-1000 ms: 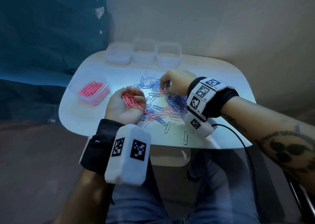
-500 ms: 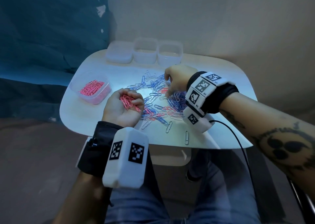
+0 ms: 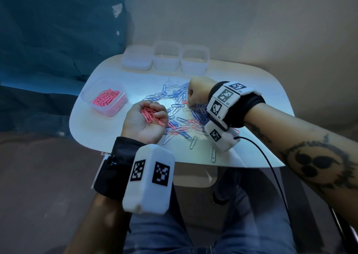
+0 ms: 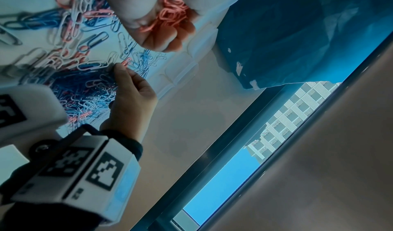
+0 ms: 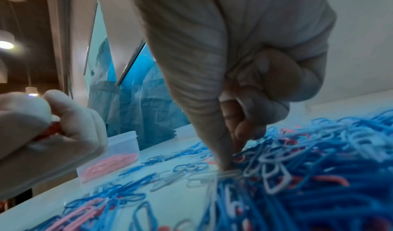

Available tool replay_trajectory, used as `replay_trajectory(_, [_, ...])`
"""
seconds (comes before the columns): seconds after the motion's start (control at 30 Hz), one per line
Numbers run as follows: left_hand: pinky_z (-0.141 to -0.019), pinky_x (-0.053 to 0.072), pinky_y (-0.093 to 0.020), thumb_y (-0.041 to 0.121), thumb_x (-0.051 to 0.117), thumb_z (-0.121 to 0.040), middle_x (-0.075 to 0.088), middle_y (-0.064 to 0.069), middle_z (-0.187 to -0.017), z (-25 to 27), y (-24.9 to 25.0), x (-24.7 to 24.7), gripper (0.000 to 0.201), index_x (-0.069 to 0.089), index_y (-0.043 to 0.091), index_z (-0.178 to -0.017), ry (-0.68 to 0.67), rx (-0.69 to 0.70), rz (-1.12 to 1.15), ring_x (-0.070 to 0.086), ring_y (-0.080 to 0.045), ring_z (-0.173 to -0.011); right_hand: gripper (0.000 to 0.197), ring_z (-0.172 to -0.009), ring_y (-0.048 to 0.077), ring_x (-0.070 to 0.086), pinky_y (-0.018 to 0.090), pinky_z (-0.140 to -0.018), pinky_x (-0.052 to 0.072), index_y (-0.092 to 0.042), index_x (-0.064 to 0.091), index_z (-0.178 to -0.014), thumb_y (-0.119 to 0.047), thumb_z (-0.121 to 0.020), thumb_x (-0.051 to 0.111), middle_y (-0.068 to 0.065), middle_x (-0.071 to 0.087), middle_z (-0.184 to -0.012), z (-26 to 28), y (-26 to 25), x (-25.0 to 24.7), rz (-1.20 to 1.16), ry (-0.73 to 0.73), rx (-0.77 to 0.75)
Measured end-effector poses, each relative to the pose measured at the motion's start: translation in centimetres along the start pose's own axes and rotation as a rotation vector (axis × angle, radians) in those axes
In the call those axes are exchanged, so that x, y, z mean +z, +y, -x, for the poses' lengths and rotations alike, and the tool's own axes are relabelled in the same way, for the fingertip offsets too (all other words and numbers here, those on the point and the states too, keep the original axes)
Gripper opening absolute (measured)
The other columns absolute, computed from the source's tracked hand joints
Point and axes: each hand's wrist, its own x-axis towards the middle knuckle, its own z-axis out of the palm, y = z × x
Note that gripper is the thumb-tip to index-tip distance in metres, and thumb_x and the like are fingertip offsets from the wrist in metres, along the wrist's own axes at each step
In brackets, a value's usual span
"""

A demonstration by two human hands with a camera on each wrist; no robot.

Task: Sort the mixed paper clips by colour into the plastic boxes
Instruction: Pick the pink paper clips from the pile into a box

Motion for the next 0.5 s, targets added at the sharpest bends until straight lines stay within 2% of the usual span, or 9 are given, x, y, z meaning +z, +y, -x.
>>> replay_trajectory(0.17, [-0.033, 0.031, -0.011, 0.002, 0.042, -0.064, 0.041, 0.002, -0.044, 0.0, -0.2, 0.0, 0.012, 0.037, 0.012, -0.059, 0.009, 0.007, -0.004, 0.044, -0.010, -0.033, 0.024, -0.078, 0.025, 0.058, 0.030, -0.067, 0.047, -0.001, 0.068, -0.094, -0.013, -0.073, 0.070, 0.014, 0.068, -0.091, 0.0, -0.2, -0.1, 0.017, -0.010, -0.010])
replay_trajectory(0.33, [-0.037, 0.034, -0.010, 0.000, 0.042, -0.064, 0.042, 0.001, -0.044, -0.1, -0.7, 0.4, 0.013, 0.039, 0.012, -0.059, 0.014, 0.038, -0.002, 0.045, -0.009, -0.036, 0.024, -0.071, 0.022, 0.050, 0.022, -0.052, 0.035, 0.001, 0.067, -0.095, -0.016, -0.077, 0.064, 0.008, 0.054, -0.076, 0.4, -0.4, -0.2, 0.066, -0.012, -0.027])
replay_trajectory(0.4, [-0.038, 0.035, -0.010, 0.000, 0.041, -0.075, 0.043, 0.002, -0.044, -0.4, -0.8, 0.4, 0.019, 0.040, 0.012, -0.060, 0.035, 0.043, 0.004, 0.046, -0.009, -0.035, 0.022, -0.072, 0.022, 0.051, 0.022, -0.051, 0.034, 0.000, 0.067, -0.094, -0.016, -0.079, 0.063, 0.007, 0.055, -0.076, 0.7, -0.3, -0.2, 0.092, -0.025, -0.037])
replay_trajectory(0.5, [-0.042, 0.041, -0.011, 0.011, 0.036, -0.094, 0.050, 0.001, -0.044, -0.8, -1.0, 0.3, 0.032, 0.045, 0.012, -0.062, 0.038, 0.049, 0.036, 0.053, -0.010, -0.036, 0.011, -0.072, 0.021, 0.051, 0.024, -0.054, 0.035, -0.006, 0.065, -0.081, -0.016, -0.080, 0.063, 0.008, 0.057, -0.076, 0.9, 0.7, -0.7, 0.037, -0.015, -0.064])
